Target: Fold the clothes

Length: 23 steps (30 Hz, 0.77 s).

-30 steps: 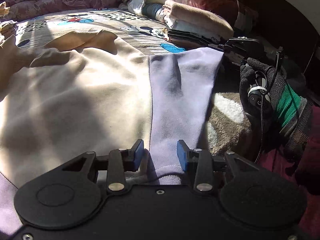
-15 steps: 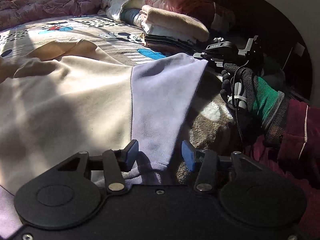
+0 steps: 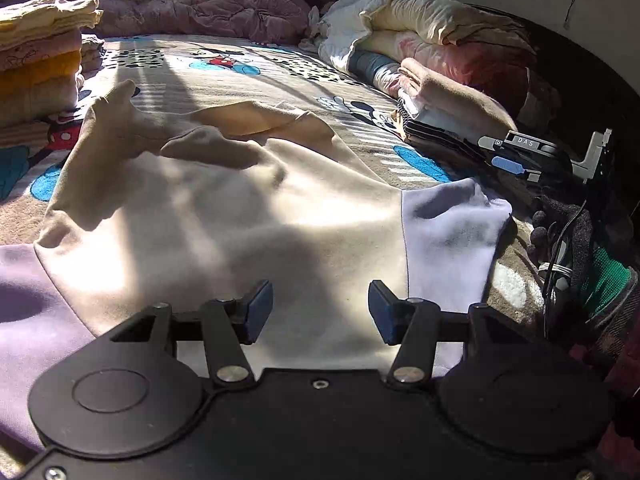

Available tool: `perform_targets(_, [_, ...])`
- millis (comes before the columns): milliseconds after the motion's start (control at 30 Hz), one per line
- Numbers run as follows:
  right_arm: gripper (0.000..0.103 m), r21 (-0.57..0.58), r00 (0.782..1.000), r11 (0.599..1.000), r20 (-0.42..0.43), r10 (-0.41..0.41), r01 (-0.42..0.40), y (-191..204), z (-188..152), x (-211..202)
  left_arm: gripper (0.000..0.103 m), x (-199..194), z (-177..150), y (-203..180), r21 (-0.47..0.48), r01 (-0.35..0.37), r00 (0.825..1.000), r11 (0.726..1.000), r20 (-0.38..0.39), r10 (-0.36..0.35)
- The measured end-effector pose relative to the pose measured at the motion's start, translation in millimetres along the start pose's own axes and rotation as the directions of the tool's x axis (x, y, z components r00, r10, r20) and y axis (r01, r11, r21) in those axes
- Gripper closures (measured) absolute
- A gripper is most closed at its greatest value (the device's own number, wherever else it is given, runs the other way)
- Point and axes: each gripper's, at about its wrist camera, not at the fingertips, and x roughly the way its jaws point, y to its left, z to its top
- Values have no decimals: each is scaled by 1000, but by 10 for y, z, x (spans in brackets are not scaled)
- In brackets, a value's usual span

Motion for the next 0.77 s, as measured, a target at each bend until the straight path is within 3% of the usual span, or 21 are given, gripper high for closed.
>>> perform_targets(100, [58,-7,991,993,-66,114,-114,256,-36,217,51,-62,167,279,-72,-73,995,995,55,77])
perform_targets(267, [58,-22,965,974,-141,222,-227,662,-56,565,51,-134,530,721,-140,-160,973,977,142,179])
perform_targets(433, [54,14,917,944,-235,322,-328,940,-49,930,43,-22,937,1162,-150,-225,950,963,186,251])
perform_targets(500, [46,27,898,938,-281,340,-346,1021,-69,1096,43,86,1068,1306,-157,-199,958,967,178,227])
perform_targets(667, [42,43,855,922,-361,372,-384,1222,-89,1444,43,402,1291,1499,-87,-134,980,987,135,145])
perform_targets(767, [37,19,834,912,-399,382,-409,1350,-88,1611,43,495,1316,1649,-121,-99,986,988,119,113])
